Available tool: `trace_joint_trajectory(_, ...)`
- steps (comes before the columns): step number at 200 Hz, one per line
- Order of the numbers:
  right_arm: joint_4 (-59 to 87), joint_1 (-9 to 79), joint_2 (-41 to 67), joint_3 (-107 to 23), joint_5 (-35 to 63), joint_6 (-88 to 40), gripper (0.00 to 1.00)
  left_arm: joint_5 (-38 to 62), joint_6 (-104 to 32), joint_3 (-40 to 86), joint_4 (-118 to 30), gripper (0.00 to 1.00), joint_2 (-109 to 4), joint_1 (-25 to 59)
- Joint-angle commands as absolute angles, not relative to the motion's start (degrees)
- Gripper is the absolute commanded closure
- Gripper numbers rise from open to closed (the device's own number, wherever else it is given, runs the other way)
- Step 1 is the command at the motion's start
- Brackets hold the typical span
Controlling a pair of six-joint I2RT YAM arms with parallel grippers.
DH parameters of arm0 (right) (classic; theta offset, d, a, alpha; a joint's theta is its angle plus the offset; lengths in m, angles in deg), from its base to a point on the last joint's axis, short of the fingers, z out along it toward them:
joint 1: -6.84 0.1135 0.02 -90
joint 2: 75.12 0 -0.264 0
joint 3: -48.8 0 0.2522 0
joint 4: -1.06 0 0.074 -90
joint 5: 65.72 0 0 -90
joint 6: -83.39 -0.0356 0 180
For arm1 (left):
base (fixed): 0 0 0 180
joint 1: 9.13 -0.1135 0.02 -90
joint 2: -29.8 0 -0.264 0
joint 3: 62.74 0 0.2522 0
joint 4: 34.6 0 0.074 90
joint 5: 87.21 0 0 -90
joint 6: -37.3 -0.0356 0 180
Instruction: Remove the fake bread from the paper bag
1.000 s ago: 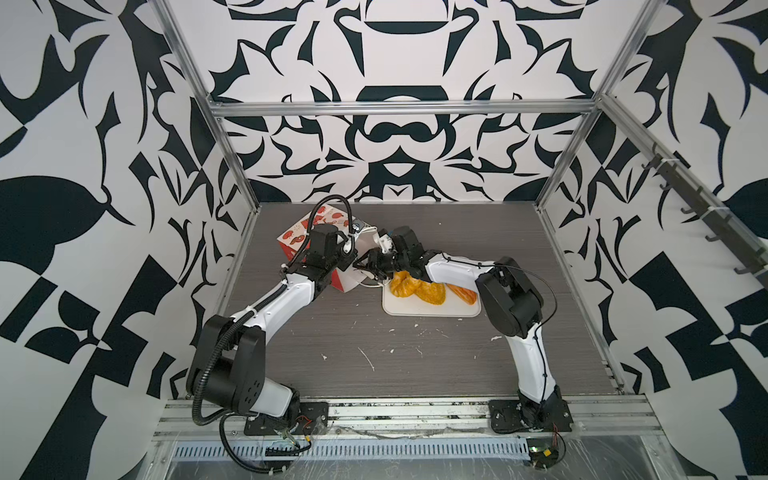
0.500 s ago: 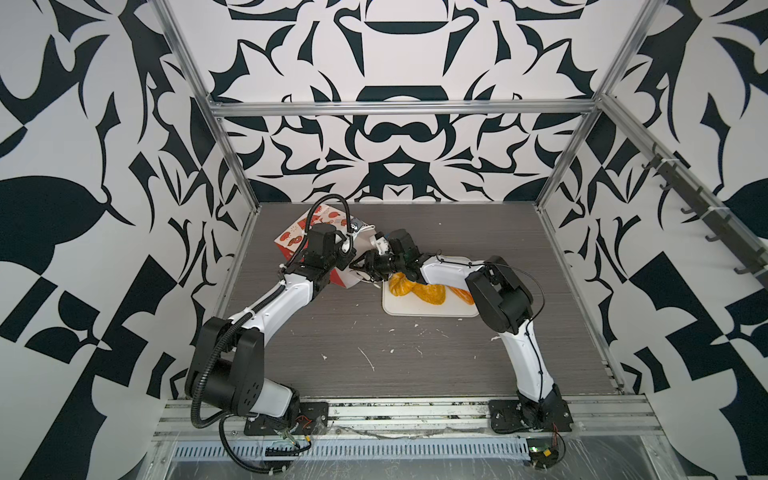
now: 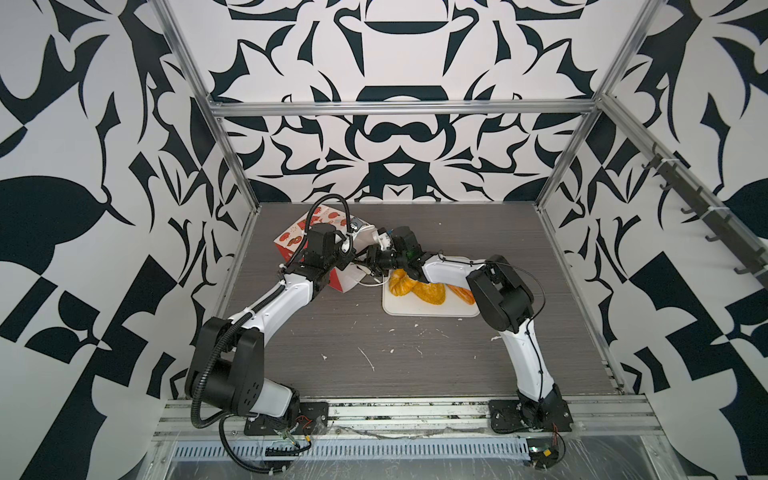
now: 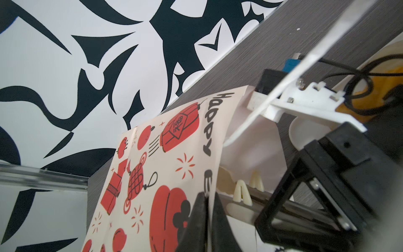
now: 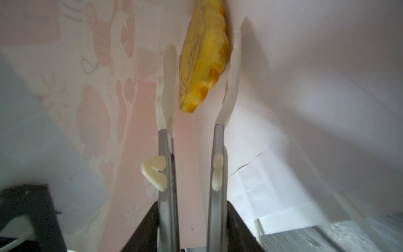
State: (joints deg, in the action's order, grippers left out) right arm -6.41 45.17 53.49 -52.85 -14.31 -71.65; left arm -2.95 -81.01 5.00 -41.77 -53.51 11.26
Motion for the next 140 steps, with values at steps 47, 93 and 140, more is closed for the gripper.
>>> trace_joint_trajectory(47, -8.97, 45.08, 54.22, -59.29, -15.92, -71.37, 0.54, -2.05, -80.66, 5.25, -41.59, 0.91, -52.67, 11.38)
trace_joint_trajectory(93, -5.79, 45.09, 55.34, -61.47, -16.04, -70.83, 0.54, -2.05, -80.59, 5.31, -41.66, 0.91, -52.82, 11.46)
trace_joint_trajectory(140, -2.26, 45.33, 56.05, -63.87, -15.99, -69.80, 0.54, -2.09, -80.49, 5.43, -41.72, 0.91, -53.03, 11.56)
